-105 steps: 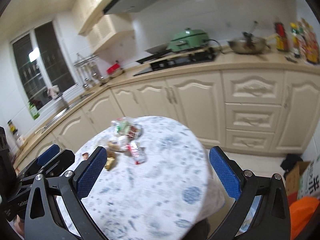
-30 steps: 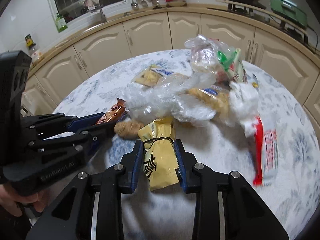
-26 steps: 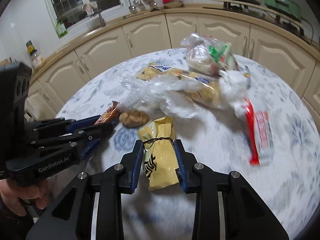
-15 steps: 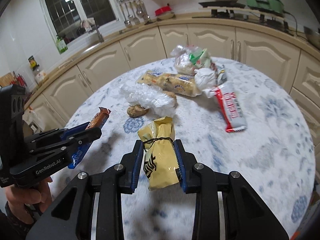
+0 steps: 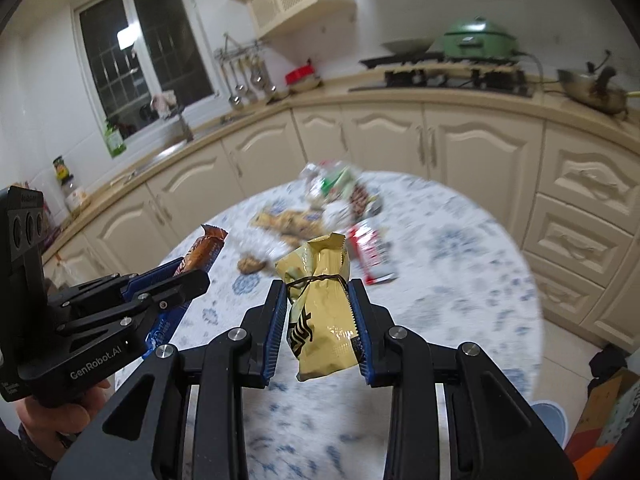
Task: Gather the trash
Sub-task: 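Carry the candy bar and yellow wrapper to the blue bin and release both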
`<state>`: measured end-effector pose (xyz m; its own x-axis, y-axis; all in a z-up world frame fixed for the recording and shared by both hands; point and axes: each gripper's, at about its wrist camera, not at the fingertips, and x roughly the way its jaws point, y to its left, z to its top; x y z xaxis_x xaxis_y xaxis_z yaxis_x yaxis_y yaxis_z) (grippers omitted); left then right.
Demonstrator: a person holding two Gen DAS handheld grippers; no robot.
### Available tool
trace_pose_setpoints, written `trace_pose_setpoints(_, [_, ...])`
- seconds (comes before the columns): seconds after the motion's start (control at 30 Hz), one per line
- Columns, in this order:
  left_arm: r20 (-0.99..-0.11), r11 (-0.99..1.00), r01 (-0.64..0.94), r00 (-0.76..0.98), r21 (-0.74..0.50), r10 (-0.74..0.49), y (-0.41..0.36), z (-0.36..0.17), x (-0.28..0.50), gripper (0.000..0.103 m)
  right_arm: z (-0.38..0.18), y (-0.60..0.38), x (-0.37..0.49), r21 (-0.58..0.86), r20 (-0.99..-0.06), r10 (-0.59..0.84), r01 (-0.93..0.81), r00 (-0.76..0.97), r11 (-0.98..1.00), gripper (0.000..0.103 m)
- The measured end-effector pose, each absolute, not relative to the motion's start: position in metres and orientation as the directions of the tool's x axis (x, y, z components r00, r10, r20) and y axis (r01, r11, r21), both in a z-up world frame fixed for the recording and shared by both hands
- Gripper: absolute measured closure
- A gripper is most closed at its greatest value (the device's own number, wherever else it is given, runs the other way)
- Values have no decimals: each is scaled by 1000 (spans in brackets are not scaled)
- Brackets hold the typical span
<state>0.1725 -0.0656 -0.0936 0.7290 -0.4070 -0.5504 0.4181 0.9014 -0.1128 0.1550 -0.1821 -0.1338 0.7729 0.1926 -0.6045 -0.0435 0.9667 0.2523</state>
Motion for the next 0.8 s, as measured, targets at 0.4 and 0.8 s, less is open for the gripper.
trace_pose_setpoints(0.4, [-469,830,546,706,-117,-530,-128,-78,154,87,-95,-254,97,220,-536,39,95,843,971,72])
trace_pose_setpoints(0.8, [-502,671,723,524,-164,-688,-236,-95,145,87,-97,-363,14,198,-560,-204,368,803,908,72])
